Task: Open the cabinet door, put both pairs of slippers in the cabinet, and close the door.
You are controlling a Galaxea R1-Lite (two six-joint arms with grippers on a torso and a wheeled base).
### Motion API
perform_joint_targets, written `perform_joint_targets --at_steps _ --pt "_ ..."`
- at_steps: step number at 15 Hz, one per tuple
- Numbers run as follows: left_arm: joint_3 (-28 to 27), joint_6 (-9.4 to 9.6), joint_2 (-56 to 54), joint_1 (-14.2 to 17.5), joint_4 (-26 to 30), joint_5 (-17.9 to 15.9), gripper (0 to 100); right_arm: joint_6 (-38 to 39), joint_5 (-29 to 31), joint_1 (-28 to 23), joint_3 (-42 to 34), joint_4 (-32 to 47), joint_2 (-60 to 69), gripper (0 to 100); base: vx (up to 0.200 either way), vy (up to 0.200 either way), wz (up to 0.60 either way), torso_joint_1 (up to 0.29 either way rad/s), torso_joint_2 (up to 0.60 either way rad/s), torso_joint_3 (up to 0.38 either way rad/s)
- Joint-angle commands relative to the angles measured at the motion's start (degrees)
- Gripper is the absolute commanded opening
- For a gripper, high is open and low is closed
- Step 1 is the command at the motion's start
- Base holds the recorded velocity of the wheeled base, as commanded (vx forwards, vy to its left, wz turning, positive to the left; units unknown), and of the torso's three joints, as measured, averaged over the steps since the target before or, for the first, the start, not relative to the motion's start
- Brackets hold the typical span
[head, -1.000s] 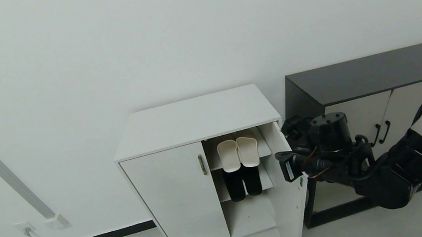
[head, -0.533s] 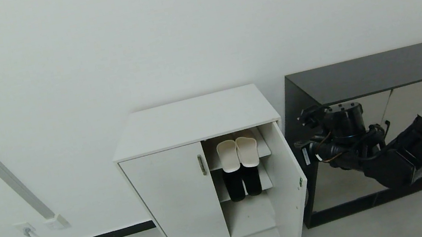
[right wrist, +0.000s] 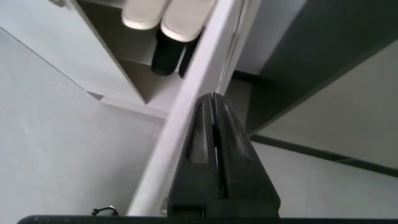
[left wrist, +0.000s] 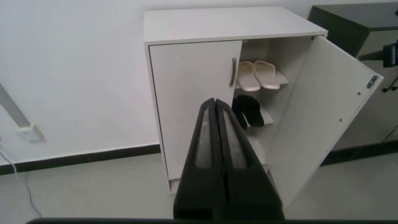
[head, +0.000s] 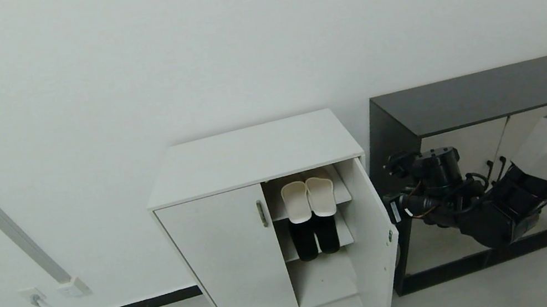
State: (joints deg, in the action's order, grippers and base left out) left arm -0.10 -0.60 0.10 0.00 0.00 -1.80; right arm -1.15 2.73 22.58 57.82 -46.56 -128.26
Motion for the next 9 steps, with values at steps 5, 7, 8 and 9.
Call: perform_joint_targets --at_steps 5,7,8,9 --pt "0.0 -0.11 0.0 0.0 0.0 0.0 0 1.3 -0.3 4.1 0.5 -0.2 -2.0 0 0.000 0.000 0.00 0.000 0.00 0.000" --pt "0.0 -0.11 0.0 0.0 0.0 0.0 0 4.6 -0.2 7.8 0.5 -2.1 -1.9 0 0.000 0.000 0.00 0.000 0.00 0.000" --pt "0.0 -0.11 0.0 0.0 0.0 0.0 0 5.2 -0.3 9.5 0.5 -2.9 -1.8 0 0.000 0.000 0.00 0.000 0.00 0.000" --pt "0.0 -0.11 0.0 0.0 0.0 0.0 0 5.5 -0.2 10.3 0.4 -3.2 -1.8 0 0.000 0.000 0.00 0.000 0.00 0.000"
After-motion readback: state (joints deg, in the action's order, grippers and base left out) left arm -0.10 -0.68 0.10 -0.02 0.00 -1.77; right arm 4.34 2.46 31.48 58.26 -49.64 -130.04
